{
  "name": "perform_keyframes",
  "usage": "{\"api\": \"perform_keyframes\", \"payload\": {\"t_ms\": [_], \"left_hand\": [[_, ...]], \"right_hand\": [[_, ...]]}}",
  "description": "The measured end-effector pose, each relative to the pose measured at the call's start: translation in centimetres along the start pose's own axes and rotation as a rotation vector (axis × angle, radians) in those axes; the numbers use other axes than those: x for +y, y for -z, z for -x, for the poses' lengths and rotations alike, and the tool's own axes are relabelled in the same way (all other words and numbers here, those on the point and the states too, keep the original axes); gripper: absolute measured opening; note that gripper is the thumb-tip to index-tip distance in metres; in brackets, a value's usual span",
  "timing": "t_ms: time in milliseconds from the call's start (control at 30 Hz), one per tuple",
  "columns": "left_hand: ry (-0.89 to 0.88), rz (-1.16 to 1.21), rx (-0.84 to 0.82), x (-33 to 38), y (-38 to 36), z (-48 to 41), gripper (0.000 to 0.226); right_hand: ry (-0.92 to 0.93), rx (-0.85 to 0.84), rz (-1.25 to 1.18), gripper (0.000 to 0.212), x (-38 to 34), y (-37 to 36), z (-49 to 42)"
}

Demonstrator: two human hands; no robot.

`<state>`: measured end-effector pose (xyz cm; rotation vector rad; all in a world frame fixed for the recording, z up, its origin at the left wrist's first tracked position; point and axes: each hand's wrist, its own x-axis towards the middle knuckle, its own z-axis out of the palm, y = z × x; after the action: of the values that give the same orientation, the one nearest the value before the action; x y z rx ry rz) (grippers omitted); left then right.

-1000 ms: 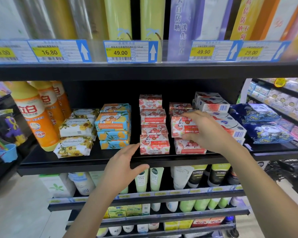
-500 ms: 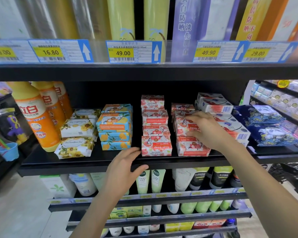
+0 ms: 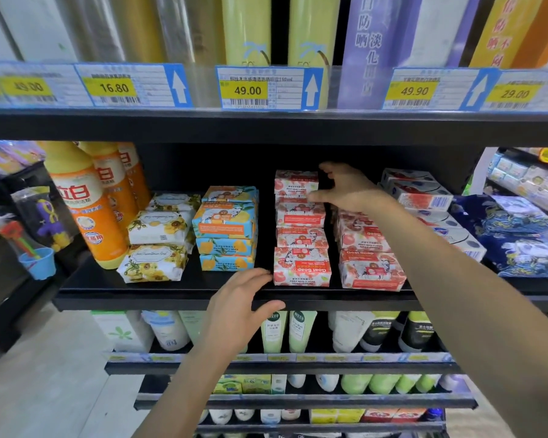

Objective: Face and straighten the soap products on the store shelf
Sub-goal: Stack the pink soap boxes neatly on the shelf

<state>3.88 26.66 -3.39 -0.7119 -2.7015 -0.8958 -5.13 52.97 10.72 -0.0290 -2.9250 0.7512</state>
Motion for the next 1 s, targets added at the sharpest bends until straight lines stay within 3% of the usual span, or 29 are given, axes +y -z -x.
{"api": "perform_keyframes", "payload": {"t_ms": [267, 567, 767, 1000], "left_hand": [[0.002, 0.01, -0.001, 0.0, -0.1, -0.2, 0.059], [-0.005, -0.008, -0.006, 0.2, 0.1, -0.1, 0.06], [0.005, -0.006, 0.003, 0.5, 0.2, -0.1, 0.059], [-0.017, 0.007, 0.004, 0.5, -0.1, 0.1, 0.056]], "right_hand": [[-0.059, -0.038, -0.019, 0.08, -0.2, -1.2, -3.9], [-0.06, 0.112, -0.121, 0.06, 0.3, -1.5, -3.1], [-0.067, 0.245, -0.206, 0.073, 0.1, -0.8, 1.4], [-0.017, 0.321, -0.471, 0.066, 0.0, -2.2, 11.7]]}}
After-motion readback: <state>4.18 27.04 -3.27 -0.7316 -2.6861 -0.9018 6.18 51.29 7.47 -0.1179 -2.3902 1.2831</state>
